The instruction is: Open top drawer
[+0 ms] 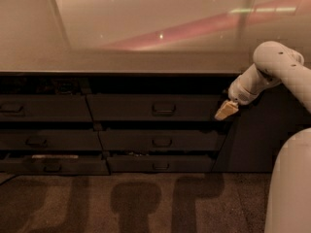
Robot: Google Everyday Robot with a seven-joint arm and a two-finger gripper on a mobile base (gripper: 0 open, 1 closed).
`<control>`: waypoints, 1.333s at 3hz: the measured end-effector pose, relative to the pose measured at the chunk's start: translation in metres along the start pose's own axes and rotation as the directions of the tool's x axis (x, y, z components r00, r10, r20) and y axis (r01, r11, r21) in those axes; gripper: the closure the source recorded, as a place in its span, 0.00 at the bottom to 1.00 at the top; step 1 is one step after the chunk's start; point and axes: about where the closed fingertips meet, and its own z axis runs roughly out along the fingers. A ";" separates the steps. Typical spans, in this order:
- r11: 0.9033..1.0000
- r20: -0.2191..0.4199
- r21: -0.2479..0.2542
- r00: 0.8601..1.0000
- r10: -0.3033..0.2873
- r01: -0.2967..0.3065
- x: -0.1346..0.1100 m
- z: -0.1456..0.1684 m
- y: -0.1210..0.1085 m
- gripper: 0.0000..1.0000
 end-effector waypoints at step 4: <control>1.000 0.000 0.000 1.000 0.000 0.000 0.000 0.000 0.000 1.00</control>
Offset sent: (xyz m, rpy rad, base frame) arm 0.0000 0.0000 0.0000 0.0000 0.0000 0.0000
